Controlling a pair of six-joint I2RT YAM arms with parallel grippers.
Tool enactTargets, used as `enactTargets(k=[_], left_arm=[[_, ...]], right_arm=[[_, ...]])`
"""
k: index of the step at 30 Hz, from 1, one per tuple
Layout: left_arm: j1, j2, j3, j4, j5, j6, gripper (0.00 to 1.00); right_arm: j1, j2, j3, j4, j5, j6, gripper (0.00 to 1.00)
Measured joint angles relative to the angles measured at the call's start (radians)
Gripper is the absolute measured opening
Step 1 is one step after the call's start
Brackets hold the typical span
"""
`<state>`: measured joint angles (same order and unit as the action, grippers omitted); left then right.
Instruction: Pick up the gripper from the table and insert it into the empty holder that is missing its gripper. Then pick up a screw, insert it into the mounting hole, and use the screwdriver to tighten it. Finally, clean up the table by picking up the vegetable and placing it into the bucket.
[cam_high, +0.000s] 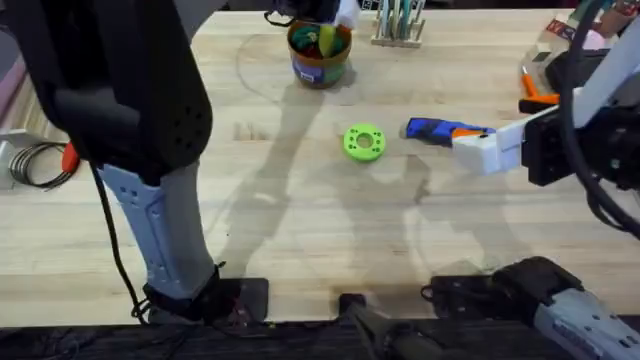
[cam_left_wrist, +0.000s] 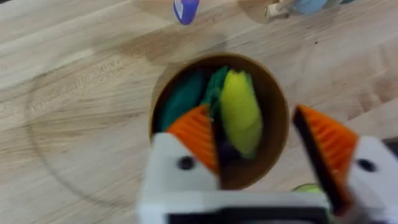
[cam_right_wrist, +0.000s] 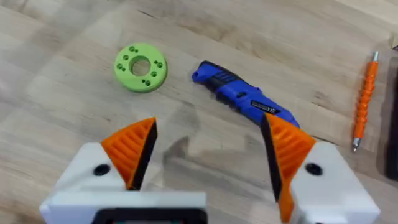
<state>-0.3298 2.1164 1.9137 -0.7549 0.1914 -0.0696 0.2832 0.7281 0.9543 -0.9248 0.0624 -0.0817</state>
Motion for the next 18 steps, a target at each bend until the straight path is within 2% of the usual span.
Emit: enactTargets(k=[1, 2, 3, 9, 18], left_arm=[[0.000, -0.003, 0.000, -0.003, 0.000, 0.000, 0.845], [0.000, -0.006, 0.000, -0.008, 0.000, -0.005, 0.950], [0.001, -0.010, 0.000, -0.014, 0.000, -0.006, 0.976], [0.003, -0.078, 0.000, -0.103, -0.001, 0.000, 0.985], [0.003, -0.353, 0.000, -0.432, -0.040, 0.027, 0.985]], right_arm=[[0.000, 0.000, 0.000, 0.000, 0.000, 0.000, 0.982], [0.000, 0.000, 0.000, 0.000, 0.000, 0.000, 0.982], [0.000, 0.000, 0.000, 0.000, 0.000, 0.000, 0.981], [0.000, 0.000, 0.000, 0.000, 0.000, 0.000, 0.981], [0.000, 0.000, 0.000, -0.001, 0.000, 0.000, 0.981]])
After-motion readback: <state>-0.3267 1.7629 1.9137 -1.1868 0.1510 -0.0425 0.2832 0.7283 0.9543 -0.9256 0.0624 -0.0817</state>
